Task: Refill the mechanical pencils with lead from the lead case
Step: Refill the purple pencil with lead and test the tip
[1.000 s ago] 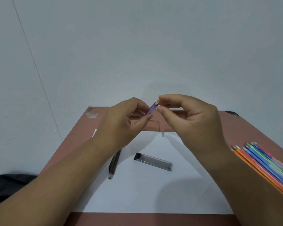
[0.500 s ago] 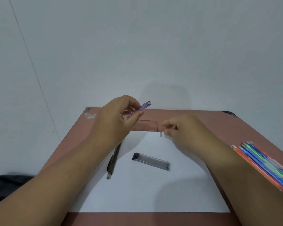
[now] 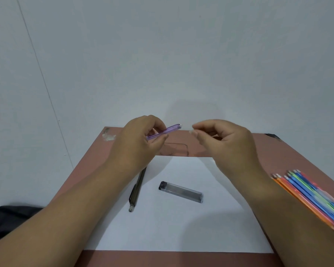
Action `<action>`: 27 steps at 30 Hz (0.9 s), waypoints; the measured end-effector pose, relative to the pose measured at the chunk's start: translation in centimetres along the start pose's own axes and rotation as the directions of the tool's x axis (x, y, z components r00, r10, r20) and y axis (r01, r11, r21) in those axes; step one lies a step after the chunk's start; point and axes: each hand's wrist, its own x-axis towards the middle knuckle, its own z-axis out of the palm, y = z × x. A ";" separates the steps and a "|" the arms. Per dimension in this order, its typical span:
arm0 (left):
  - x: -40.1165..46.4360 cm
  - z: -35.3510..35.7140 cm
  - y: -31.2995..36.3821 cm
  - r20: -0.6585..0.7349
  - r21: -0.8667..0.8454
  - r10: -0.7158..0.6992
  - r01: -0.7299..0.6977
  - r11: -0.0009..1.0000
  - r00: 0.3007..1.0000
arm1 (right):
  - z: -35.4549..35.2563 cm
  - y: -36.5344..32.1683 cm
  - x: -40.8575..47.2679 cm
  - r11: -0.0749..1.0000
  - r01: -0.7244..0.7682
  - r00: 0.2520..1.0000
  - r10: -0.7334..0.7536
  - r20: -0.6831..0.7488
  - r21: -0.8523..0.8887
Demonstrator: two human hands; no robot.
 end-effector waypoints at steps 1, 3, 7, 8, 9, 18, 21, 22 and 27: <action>0.0 0.0 -0.1 -0.003 0.011 0.002 -0.002 1.000 1.000 | 0.0 -0.4 -0.2 0.999 0.018 1.000 -0.017 -0.016 0.048; 0.0 0.0 -0.1 -0.007 0.027 0.010 -0.010 1.000 1.000 | 0.2 -0.9 -0.5 0.995 0.030 0.999 -0.027 -0.030 0.097; 0.0 0.1 -0.3 -0.020 0.015 0.045 -0.045 0.999 0.999 | 0.4 -0.8 -0.6 0.994 0.037 0.998 -0.032 -0.046 0.105; 0.0 0.2 -0.3 -0.024 0.014 0.054 -0.053 0.998 0.998 | 0.4 -0.8 -0.5 0.994 0.043 0.998 -0.038 -0.049 0.098; 0.0 0.2 -0.3 -0.025 0.013 0.062 -0.061 0.998 0.998 | 0.4 -0.8 -0.5 0.995 0.046 0.998 -0.042 -0.049 0.093; 0.0 0.1 -0.3 -0.036 0.060 0.117 -0.114 0.992 0.993 | 0.3 -0.7 -0.4 0.998 0.047 0.998 -0.045 -0.041 0.037; 0.0 0.1 -0.4 -0.042 0.085 0.131 -0.127 0.988 0.990 | 0.2 -0.7 -0.4 0.999 0.040 0.999 -0.040 -0.035 0.024; 0.0 0.1 -0.4 -0.042 0.091 0.129 -0.124 0.988 0.991 | 0.2 -0.7 -0.3 0.999 0.037 0.999 -0.037 -0.030 0.024; 0.1 0.0 -0.4 -0.032 0.095 0.125 -0.122 0.988 0.992 | 0.2 -0.7 -0.3 0.999 0.002 1.000 -0.002 0.017 0.049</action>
